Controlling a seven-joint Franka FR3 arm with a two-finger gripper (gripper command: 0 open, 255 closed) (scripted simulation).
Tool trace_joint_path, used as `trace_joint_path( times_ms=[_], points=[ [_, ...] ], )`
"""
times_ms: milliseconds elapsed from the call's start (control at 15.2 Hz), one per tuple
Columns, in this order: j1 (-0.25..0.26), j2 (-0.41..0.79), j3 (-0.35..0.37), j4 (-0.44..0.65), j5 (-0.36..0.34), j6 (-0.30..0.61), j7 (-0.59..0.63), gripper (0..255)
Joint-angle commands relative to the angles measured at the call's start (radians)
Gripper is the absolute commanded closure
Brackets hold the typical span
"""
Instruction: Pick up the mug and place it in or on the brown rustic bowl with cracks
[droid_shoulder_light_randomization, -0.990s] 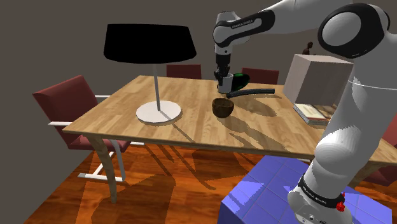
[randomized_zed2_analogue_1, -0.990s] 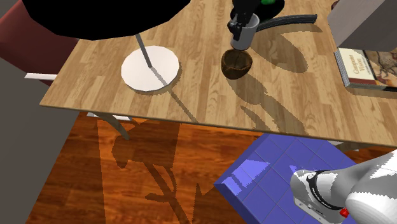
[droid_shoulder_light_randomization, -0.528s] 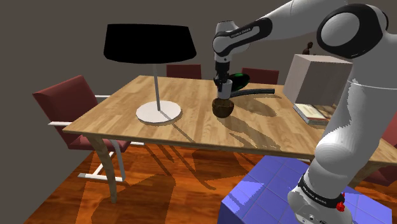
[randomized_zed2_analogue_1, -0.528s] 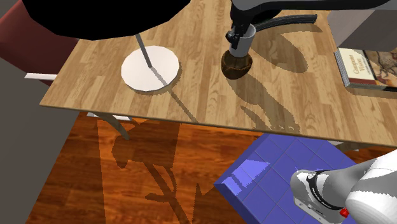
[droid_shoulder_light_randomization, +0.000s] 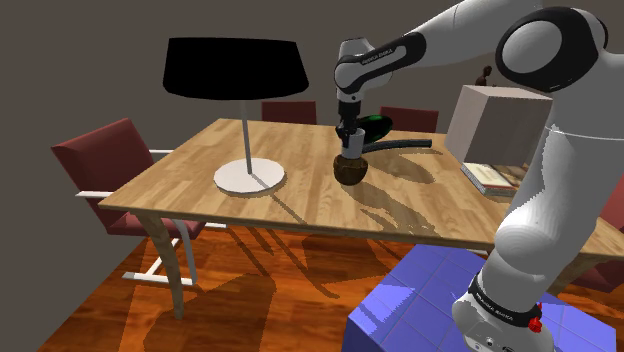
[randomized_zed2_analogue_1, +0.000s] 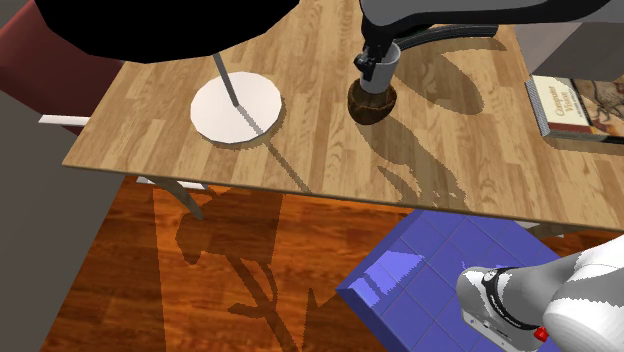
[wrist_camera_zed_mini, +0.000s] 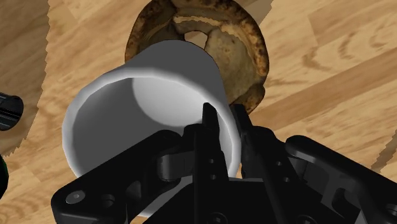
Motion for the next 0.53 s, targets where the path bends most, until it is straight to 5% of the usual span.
trace_joint_path(
  times_ms=[0,66,462],
  points=[
    [0.0,0.0,0.0,0.0,0.0,0.0,0.0,255],
    [0.0,0.0,0.0,0.0,0.0,0.0,0.0,0],
    [0.001,-0.008,0.001,0.024,0.001,-0.031,-0.001,0]
  ],
)
